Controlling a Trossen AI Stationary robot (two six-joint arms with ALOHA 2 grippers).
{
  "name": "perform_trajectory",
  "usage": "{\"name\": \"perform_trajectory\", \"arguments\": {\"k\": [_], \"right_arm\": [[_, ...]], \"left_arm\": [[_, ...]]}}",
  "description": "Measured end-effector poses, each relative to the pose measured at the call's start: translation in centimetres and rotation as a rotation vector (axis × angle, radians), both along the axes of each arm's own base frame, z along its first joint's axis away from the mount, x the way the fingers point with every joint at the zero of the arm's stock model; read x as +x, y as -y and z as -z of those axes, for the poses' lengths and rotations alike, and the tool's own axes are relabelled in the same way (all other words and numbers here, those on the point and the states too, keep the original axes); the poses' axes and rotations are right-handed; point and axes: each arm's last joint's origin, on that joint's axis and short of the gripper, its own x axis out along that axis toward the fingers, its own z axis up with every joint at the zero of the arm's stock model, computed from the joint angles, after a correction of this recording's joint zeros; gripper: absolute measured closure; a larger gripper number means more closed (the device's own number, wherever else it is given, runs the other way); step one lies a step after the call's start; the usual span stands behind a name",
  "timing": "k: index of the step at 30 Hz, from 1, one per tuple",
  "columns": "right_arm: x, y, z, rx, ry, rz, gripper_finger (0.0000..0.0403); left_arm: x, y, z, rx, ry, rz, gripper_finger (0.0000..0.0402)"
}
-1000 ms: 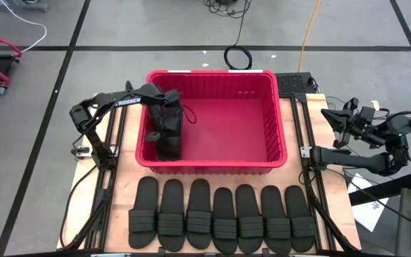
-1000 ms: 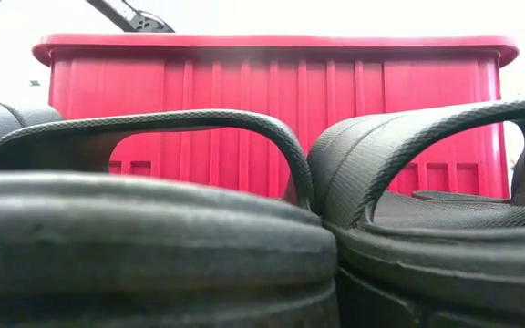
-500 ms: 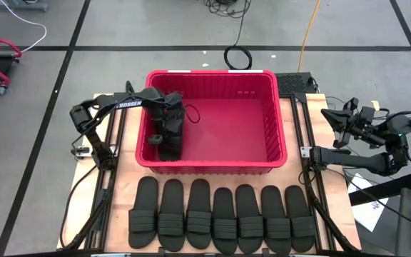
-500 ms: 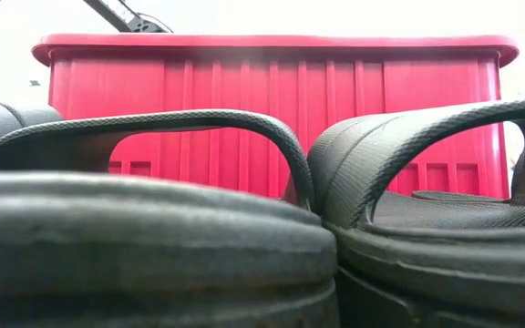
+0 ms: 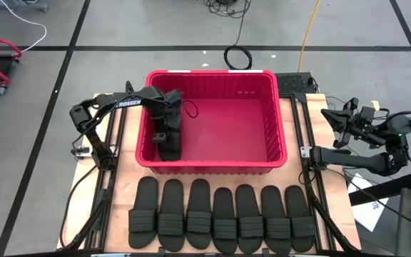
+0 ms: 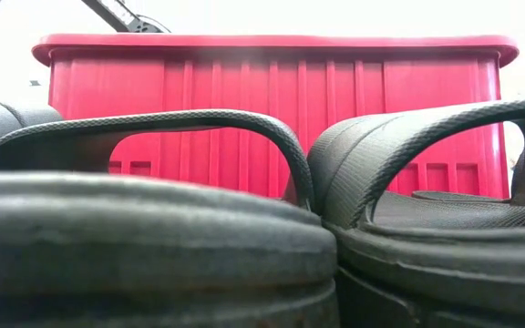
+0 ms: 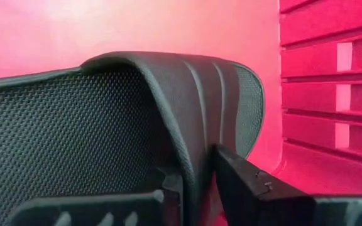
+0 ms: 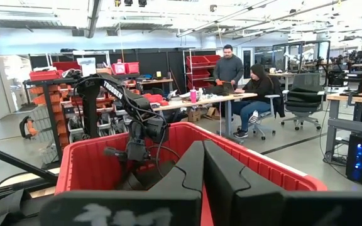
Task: Pick and place slides into bin
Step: Put the black slide into the red bin
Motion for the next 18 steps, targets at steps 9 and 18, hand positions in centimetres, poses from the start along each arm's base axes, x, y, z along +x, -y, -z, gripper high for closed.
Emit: {"name": "perform_trajectory", "arguments": {"k": [9,18], "right_arm": [[0.0,-0.01,0.0,0.0,0.0,-0.004,0.0403],[0.01,-0.01,0.0,-0.001,0.0,-0.005,0.0403]], "left_arm": [[0.1,0.12,-0.09,-0.061,0.026,-0.03,0.0304],[0.02,-0.01,0.01,-0.004,-0.018,-0.036,0.0166]]}}
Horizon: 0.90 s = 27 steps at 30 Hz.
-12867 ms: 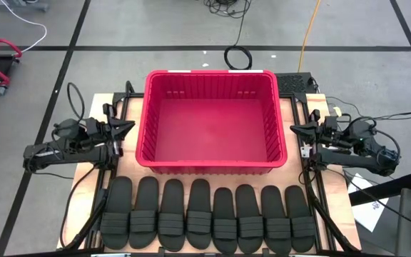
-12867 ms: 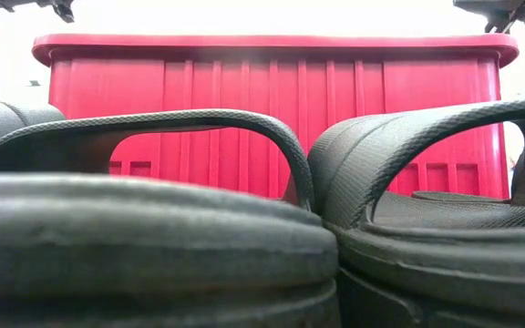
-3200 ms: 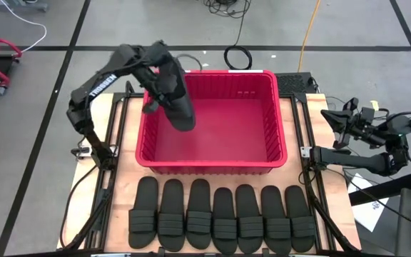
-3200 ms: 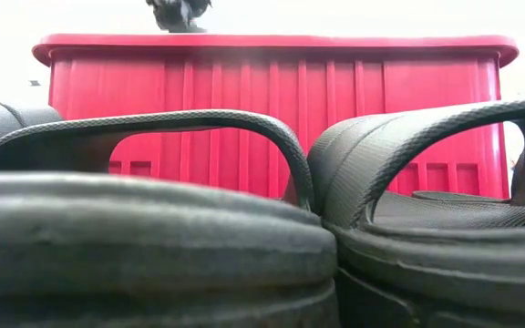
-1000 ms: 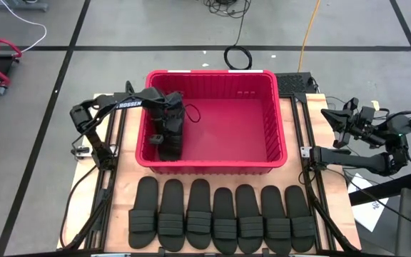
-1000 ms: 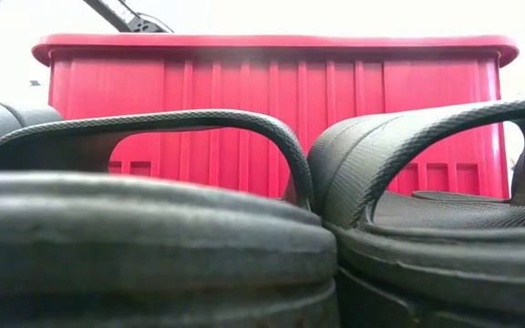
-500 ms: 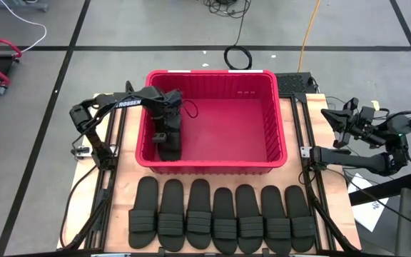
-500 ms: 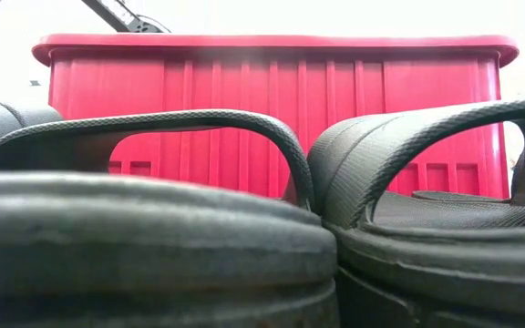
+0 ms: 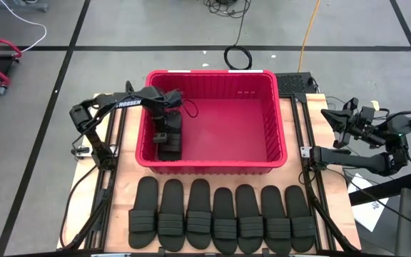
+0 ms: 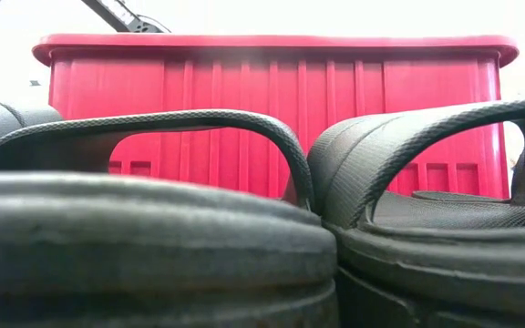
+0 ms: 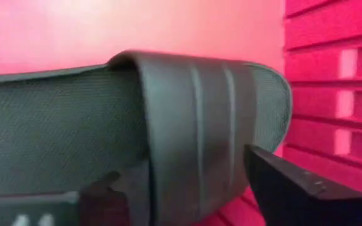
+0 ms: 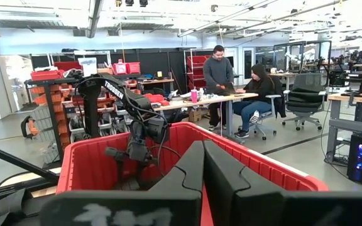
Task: Pick and place slides into bin
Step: Put the black slide into the red bin
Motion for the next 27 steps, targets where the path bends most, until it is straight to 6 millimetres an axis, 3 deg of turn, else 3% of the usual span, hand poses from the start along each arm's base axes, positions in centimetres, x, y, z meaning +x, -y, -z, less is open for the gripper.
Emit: {"name": "perform_trajectory", "arguments": {"k": [7,14,21,27], "right_arm": [[0.0,0.0,0.0,0.0,0.0,0.0,0.0403],[0.0,0.0,0.0,0.0,0.0,0.0,0.0403],[0.0,0.0,0.0,0.0,0.0,-0.001,0.0403],[0.0,0.0,0.0,0.0,0.0,-0.002,0.0403]], "left_arm": [[-0.2,0.1,-0.6,0.029,-0.015,-0.001,0.0108],[0.0,-0.2,-4.8,0.162,0.095,0.018,0.0099],[-0.9,0.2,-13.7,0.326,0.174,-0.023,0.0123],[-3.7,3.3,-22.9,0.434,0.381,-0.053,0.0193]]}}
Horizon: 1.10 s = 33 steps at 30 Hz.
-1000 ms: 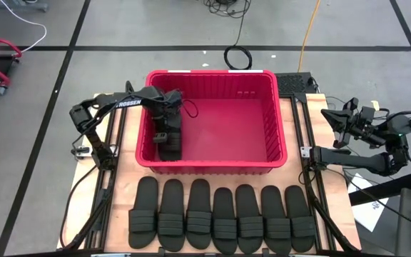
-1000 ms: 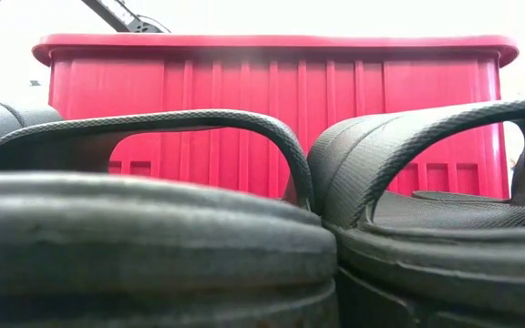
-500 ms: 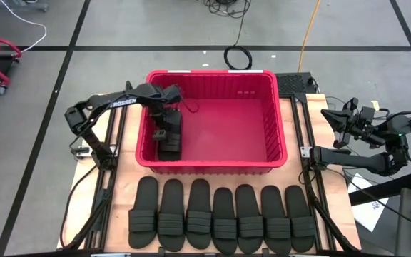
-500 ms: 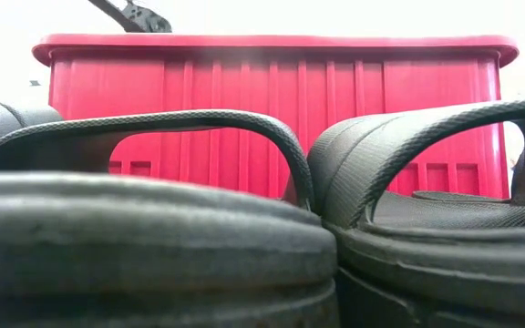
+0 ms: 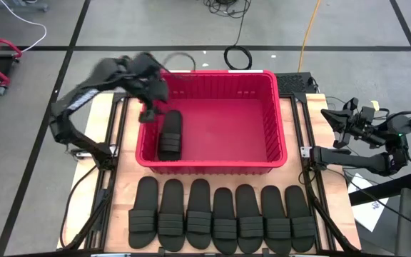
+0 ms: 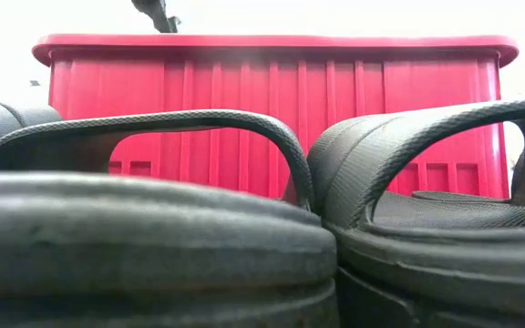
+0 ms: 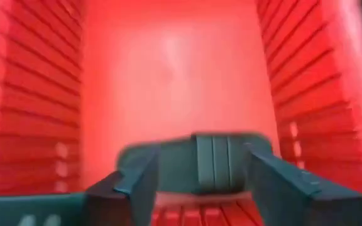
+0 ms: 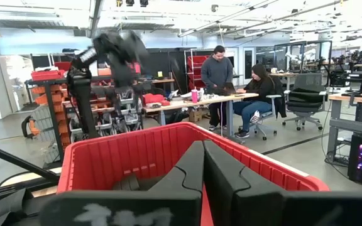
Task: Pick and place slides into bin
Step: Put the black slide into the red bin
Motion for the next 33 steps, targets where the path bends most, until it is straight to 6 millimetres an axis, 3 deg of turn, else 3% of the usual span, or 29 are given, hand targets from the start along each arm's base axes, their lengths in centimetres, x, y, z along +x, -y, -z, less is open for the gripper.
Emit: {"name": "perform_trajectory", "arguments": {"k": [3,7,9,12,16,25,28,33], "right_arm": [[0.0,0.0,0.0,0.0,0.0,0.0,0.0403],[0.0,0.0,0.0,0.0,0.0,0.0,0.0403],[0.0,0.0,0.0,0.0,0.0,0.0,0.0403],[0.0,0.0,0.0,0.0,0.0,-0.001,0.0403],[0.0,0.0,0.0,-0.002,0.0,-0.001,0.0403],[0.0,0.0,0.0,-0.001,0.0,-0.001,0.0403],[0.0,0.0,0.0,-0.001,0.0,-0.001,0.0403],[0.0,0.0,0.0,-0.001,0.0,0.003,0.0403]], "left_arm": [[-1.9,2.2,-3.8,-0.007,0.173,0.041,0.0257],[-4.7,5.3,-7.3,-0.203,0.438,0.199,0.0358],[-5.7,6.6,-8.0,-0.317,0.48,0.199,0.0389],[-6.5,8.3,-7.7,-0.422,0.432,0.131,0.0396],[-6.0,10.4,-4.9,-0.584,0.273,0.116,0.0401],[-2.6,15.4,4.1,-0.72,0.069,0.277,0.0402],[-2.9,17.5,6.9,-0.761,-0.041,0.31,0.0402],[-5.1,21.4,11.2,-0.584,-0.179,0.371,0.0401]]}}
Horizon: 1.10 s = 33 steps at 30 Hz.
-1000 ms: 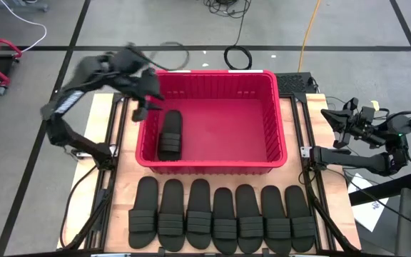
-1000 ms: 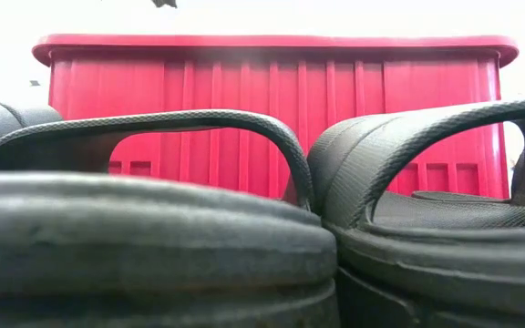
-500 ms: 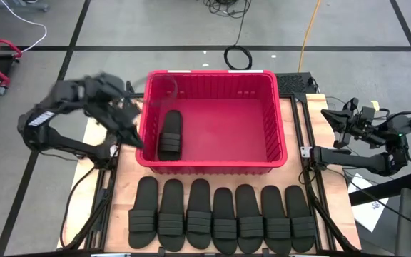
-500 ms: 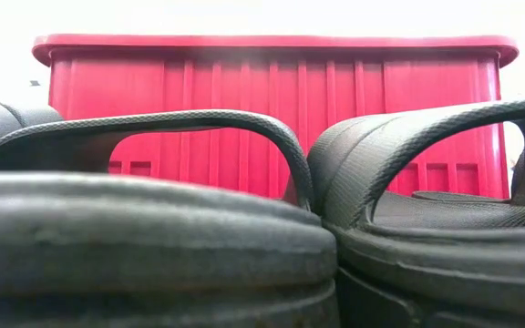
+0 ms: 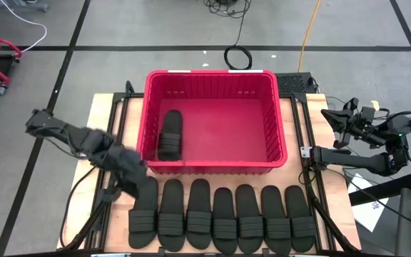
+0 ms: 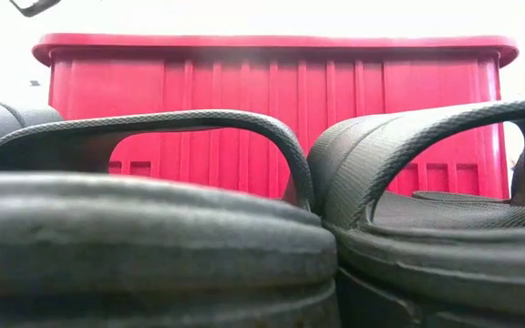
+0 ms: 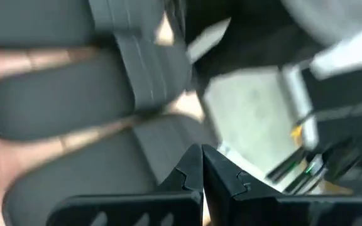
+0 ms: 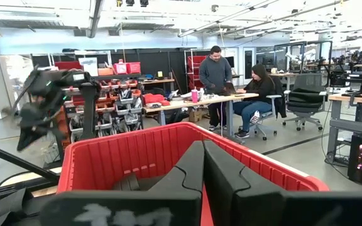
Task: Pick and place slides into bin
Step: Put the black slide into the red bin
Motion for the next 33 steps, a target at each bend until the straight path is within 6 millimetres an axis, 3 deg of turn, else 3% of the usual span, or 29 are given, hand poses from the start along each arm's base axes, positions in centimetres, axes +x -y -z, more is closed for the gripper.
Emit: {"name": "perform_trajectory", "arguments": {"k": [3,8,13,18,22,33], "right_arm": [[0.0,0.0,0.0,0.002,0.001,0.007,0.0403],[-0.1,0.1,-0.2,0.028,0.035,0.024,0.0403],[-0.1,0.1,-0.3,0.033,0.044,0.02,0.0403],[-0.1,0.1,-0.3,0.04,0.05,0.017,0.0403],[-0.1,0.1,-0.3,0.04,0.051,0.016,0.0403],[0.0,-0.2,-0.3,0.03,0.048,-0.063,0.0403]], "left_arm": [[-1.2,1.7,2.4,0.066,-0.038,0.064,0.0402],[-1.4,3.2,5.5,-0.009,-0.141,-0.055,0.0401],[-0.7,4.1,7.8,-0.128,-0.084,-0.174,0.0401],[-0.6,4.1,8.9,-0.186,-0.1,-0.242,0.0384],[-0.6,3.9,9.5,-0.204,-0.143,-0.298,0.0329],[-1.4,2.9,12.8,-0.155,-0.266,-0.41,0.0125]]}}
